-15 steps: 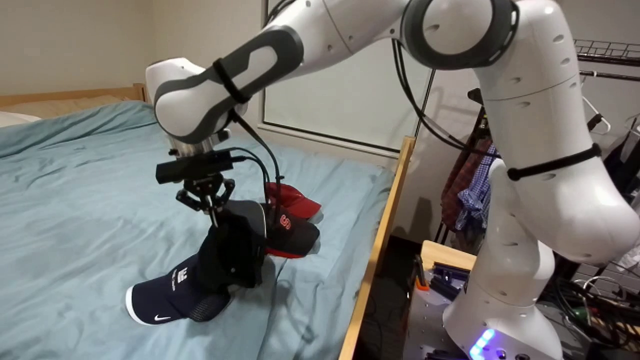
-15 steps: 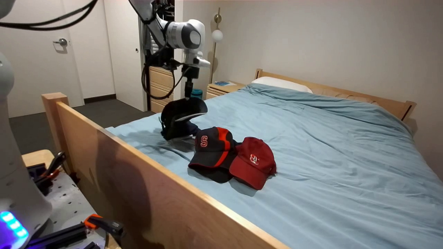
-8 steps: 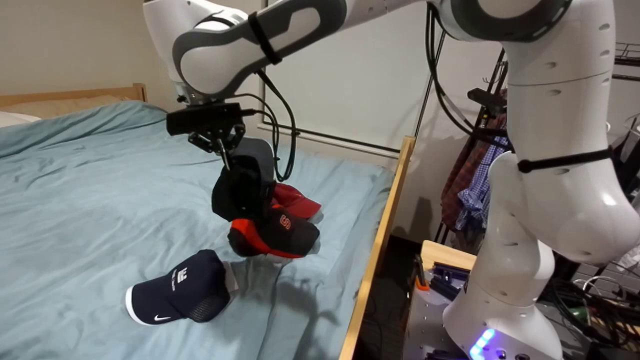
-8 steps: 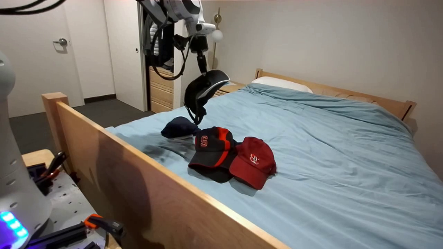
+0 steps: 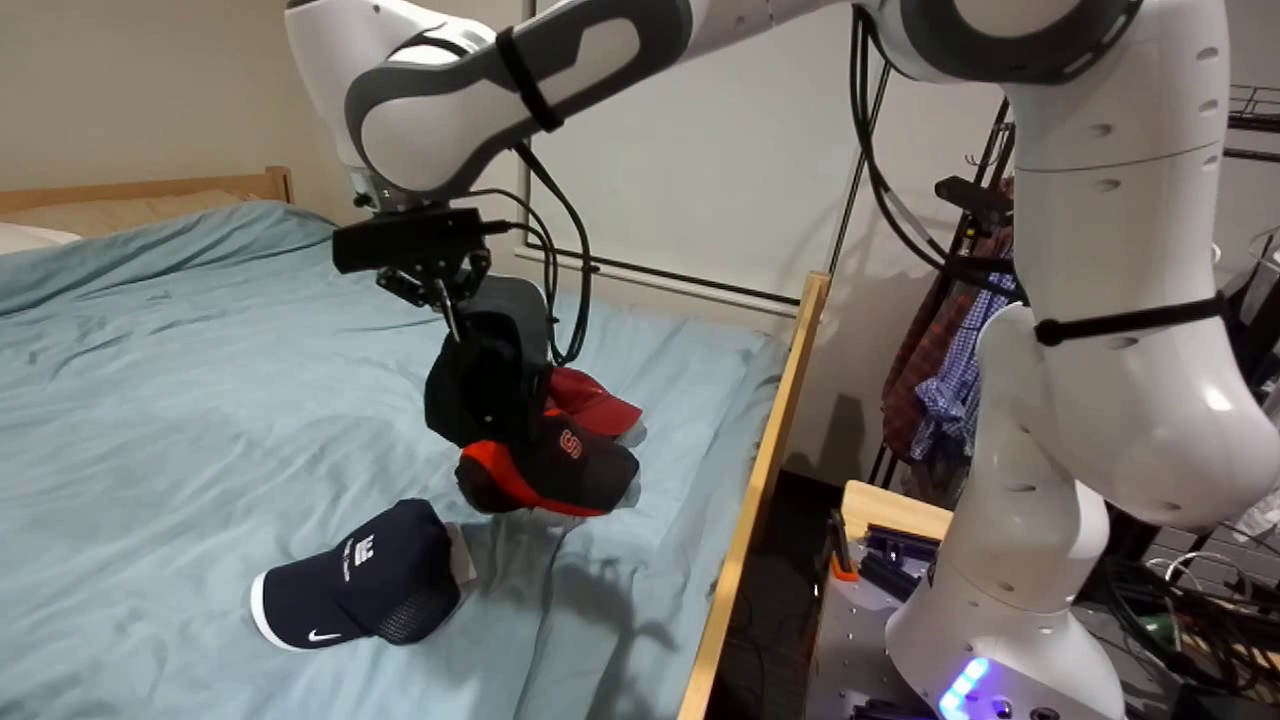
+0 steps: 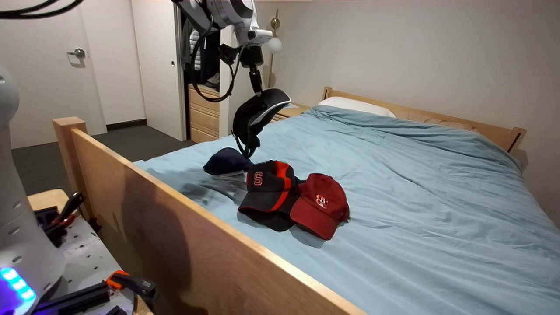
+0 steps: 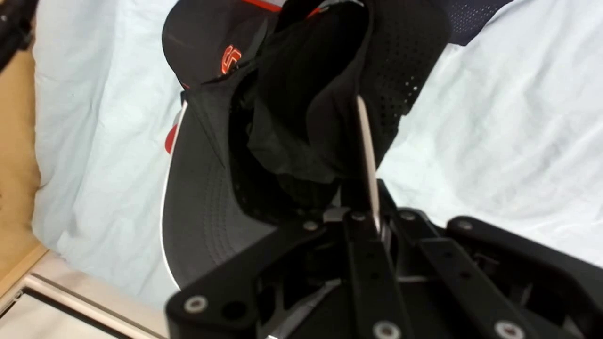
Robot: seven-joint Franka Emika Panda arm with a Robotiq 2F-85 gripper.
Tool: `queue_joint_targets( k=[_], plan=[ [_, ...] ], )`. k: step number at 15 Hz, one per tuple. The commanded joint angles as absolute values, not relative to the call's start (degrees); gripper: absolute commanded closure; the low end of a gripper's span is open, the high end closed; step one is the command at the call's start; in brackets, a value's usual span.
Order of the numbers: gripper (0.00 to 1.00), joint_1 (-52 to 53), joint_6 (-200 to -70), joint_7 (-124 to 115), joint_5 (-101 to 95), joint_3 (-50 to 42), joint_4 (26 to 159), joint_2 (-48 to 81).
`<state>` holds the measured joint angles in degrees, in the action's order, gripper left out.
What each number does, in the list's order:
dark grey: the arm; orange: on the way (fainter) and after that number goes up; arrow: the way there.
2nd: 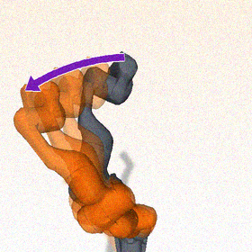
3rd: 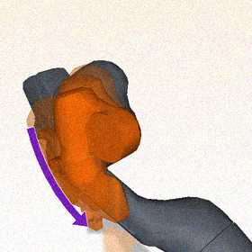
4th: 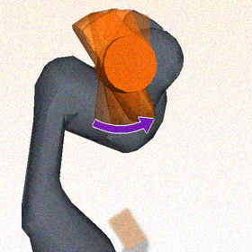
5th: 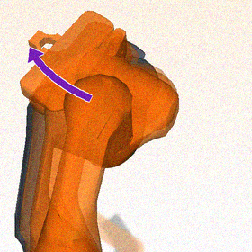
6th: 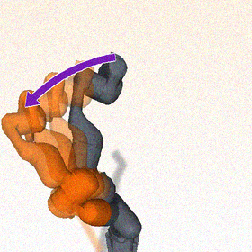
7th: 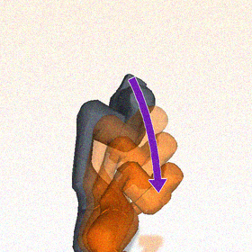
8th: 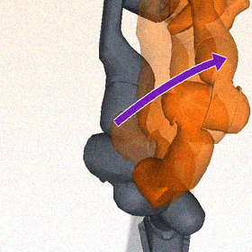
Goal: Separate the caps on the left from each other
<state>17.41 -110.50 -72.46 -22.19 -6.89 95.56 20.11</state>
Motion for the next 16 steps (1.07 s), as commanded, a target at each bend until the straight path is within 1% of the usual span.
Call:
queue_joint_targets(
  k=[1,6,9,10,15,16],
  plan=[
    [0.97,16.82,-110.93,-80.3,-32.58,-6.91,95.49,19.97],
    [0.97,14.48,-116.62,-92.8,-49.67,-8.11,96.4,21.27],
    [0.96,13.91,-118.56,-105.57,-57.7,-7.66,95.54,24.42],
    [0.96,16.41,-119.49,-109.99,-59.03,-10.15,95.66,25.45],
    [0.97,20.33,-120.27,-131.86,-69.97,-11.82,96.84,28.91],
    [0.97,18.01,-119.09,-136.34,-74.53,-8.19,97.18,29.05]
  ],
)
